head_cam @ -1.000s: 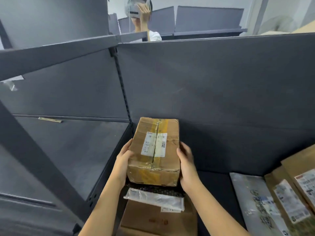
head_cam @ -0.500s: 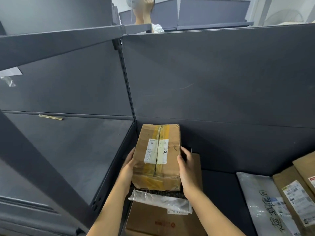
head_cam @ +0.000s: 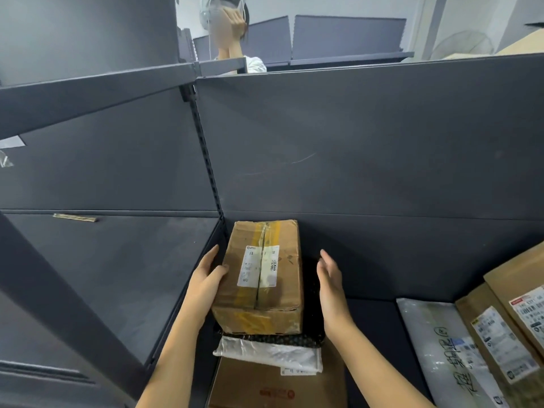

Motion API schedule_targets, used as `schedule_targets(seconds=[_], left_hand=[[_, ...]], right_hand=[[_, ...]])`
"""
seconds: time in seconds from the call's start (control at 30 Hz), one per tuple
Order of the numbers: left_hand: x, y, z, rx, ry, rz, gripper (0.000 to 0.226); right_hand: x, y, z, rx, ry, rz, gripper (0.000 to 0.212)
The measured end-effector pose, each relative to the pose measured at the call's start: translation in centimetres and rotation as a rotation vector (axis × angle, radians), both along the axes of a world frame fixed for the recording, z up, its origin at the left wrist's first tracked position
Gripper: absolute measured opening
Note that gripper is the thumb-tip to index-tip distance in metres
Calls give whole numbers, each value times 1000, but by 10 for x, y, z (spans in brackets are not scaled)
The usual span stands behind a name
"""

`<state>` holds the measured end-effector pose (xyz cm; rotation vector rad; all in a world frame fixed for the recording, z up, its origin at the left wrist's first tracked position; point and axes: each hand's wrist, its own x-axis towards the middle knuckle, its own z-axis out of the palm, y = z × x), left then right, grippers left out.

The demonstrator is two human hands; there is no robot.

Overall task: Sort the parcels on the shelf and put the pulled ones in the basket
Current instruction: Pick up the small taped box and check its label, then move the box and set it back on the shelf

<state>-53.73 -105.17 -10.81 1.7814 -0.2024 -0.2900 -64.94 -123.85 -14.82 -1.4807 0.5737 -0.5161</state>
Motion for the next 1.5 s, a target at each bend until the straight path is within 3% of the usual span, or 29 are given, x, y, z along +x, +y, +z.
schedule_targets(seconds=[0.07, 0.17, 0.33, 0.47, 0.9, 1.1, 1.27, 1.37, 1.5], left_hand=[[-3, -11, 6, 107, -126, 6, 52], [-16, -38, 16, 90, -219, -2, 48], [-53, -102, 26, 128, -412, -174, 53], [-87, -154, 19, 134, -541, -326, 56], [-209, -300, -3, 100, -479, -884, 54], [-234, -336, -8, 119, -443, -1027, 55], [-224, -358, -7, 190, -301, -1049, 56], [-214, -373, -5, 224, -269, -1026, 57], [-203, -402, -6, 269, -243, -1006, 57]], right_hand=[[-5, -6, 5, 0, -23, -13, 44], [-16, -14, 10, -58, -41, -10, 46], [-41, -45, 8, -273, -13, -92, 43], [-78, -82, 6, -330, 49, -196, 43], [-248, -173, 21, -263, 131, -721, 39], [-285, -192, 24, -315, 179, -832, 41], [-299, -215, 24, -372, 214, -970, 37], [-305, -229, 19, -359, 385, -981, 54], [-307, -244, 4, -143, 488, -927, 107]])
